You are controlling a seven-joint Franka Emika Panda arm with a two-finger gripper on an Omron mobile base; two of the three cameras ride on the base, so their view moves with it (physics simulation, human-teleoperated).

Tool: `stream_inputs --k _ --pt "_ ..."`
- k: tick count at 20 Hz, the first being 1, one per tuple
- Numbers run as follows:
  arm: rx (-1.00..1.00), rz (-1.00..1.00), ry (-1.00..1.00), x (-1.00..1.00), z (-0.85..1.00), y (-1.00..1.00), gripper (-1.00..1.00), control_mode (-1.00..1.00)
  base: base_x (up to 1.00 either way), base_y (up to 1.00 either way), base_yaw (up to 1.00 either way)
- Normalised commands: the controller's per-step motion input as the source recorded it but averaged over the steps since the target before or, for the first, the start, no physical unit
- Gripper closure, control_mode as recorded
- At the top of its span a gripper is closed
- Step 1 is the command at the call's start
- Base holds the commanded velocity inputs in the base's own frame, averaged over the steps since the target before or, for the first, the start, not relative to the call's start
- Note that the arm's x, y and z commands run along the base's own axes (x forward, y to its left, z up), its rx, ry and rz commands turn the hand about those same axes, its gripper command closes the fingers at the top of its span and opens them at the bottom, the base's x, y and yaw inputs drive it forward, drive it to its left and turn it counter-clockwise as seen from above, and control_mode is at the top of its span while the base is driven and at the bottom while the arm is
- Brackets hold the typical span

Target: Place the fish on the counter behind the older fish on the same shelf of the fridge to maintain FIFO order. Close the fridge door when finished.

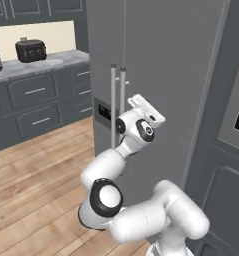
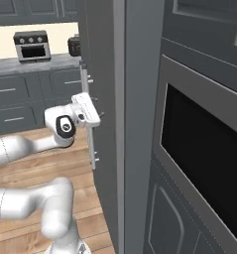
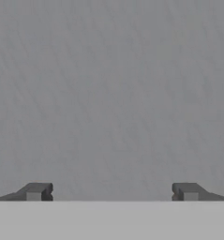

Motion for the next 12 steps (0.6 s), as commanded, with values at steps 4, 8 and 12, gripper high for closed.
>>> stream_inputs --k 4,8,12 --pt "0.03 -0.11 -0.06 0.04 0.0 -0.61 -1.0 -1.0 0.0 0.0 0.0" --pt "0.02 -0.1 -0.08 0.0 -0.03 -0.56 -1.0 -1.0 0.0 0.0 0.0" --pt "0.01 -0.05 -0.16 -0.36 -0.14 -0.41 -1.0 -1.0 0.0 0.0 0.0"
